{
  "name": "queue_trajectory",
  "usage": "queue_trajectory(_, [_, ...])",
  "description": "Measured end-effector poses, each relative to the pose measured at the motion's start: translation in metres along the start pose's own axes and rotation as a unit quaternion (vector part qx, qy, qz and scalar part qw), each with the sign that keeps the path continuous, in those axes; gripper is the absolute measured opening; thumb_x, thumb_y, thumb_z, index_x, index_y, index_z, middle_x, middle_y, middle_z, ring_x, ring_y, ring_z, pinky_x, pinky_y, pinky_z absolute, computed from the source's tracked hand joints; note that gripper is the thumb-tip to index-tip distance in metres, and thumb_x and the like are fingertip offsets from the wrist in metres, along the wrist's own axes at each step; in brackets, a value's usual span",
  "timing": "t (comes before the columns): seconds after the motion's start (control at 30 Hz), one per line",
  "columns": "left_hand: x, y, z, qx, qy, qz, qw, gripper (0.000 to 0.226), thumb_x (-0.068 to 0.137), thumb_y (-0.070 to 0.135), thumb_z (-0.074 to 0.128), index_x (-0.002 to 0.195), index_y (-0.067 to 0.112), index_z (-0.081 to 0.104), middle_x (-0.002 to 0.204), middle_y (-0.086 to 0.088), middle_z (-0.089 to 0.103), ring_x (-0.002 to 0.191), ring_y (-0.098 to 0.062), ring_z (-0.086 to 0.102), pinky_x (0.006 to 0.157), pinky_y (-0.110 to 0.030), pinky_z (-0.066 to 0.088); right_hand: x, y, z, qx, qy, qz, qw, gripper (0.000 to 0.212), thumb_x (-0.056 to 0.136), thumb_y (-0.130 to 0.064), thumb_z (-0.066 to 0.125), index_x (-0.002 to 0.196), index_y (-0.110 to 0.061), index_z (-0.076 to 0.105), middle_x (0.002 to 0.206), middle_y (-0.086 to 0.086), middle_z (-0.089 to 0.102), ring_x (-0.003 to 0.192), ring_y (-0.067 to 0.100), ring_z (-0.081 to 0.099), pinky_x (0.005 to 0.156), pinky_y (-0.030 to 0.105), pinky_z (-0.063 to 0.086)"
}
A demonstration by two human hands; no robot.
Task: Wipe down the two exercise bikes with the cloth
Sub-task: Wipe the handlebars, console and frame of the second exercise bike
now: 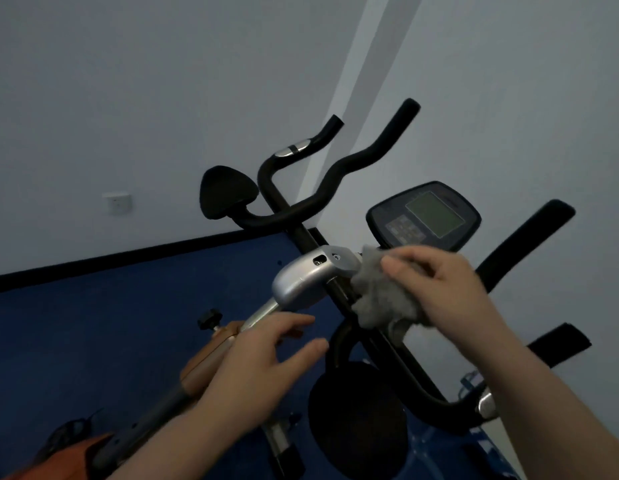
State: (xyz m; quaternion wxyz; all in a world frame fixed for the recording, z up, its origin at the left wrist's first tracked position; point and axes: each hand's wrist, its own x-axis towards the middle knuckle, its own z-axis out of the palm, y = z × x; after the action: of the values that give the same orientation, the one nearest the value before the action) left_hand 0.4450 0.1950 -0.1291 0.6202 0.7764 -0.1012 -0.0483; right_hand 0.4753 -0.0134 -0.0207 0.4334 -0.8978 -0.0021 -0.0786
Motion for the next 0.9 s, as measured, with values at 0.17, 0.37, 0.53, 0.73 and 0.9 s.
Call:
queue_trajectory(0.17, [0.008,-0.009,-0.015,-0.076,0.082,-0.049,0.992,0.015,0.085,0.036,0.065,0.099,0.036,0.07,0.096,0.011,0.071,0.089,-0.006,0.069,0.082,-0.042,0.058,0.025,-0.022,0.012,-0.036,-0.093,-0.011,0.995,0.019,0.089,-0.045,0.058,0.084,-0.029,0.066,0.077,-0.003,0.071,0.069,0.012,0.067,0.064,0.032,0.053])
queue_trajectory(0.37, [0.008,-0.027,-0.019,-0.102,0.106,-0.095,0.984,0.012,0.088,0.029,0.064,0.095,0.037,0.069,0.093,0.01,0.072,0.084,-0.007,0.07,0.059,-0.023,0.058,0.058,-0.005,0.054,-0.063,-0.117,-0.022,0.991,0.012,0.091,-0.038,0.058,0.088,-0.027,0.063,0.084,-0.008,0.067,0.077,0.005,0.061,0.068,0.024,0.045])
queue_trajectory(0.53, [0.016,-0.025,-0.02,-0.068,0.132,-0.077,0.986,0.015,0.087,0.028,0.063,0.095,0.039,0.069,0.09,0.021,0.07,0.08,0.002,0.066,0.063,-0.012,0.051,0.073,0.019,0.071,-0.397,0.044,-0.068,0.914,0.011,0.091,-0.029,0.058,0.1,-0.024,0.062,0.11,0.0,0.055,0.108,0.02,0.045,0.089,0.034,0.035])
queue_trajectory(0.73, [0.03,-0.024,-0.021,-0.062,0.132,-0.058,0.988,0.02,0.088,0.017,0.061,0.097,0.032,0.07,0.094,0.014,0.069,0.084,0.005,0.064,0.061,-0.007,0.047,0.065,0.0,0.112,-0.227,0.056,0.098,0.967,0.041,0.097,-0.04,0.031,0.103,-0.012,0.06,0.096,0.007,0.065,0.077,0.019,0.056,0.058,0.031,0.042])
queue_trajectory(0.9, [0.04,-0.024,-0.025,-0.048,0.115,-0.034,0.992,0.023,0.09,0.02,0.058,0.097,0.039,0.068,0.095,0.019,0.069,0.088,0.003,0.064,0.065,-0.013,0.051,0.057,-0.011,0.149,-0.371,-0.024,0.16,0.914,0.097,0.086,-0.067,0.044,0.149,-0.004,0.007,0.154,0.026,0.013,0.142,0.041,0.013,0.109,0.062,0.026])
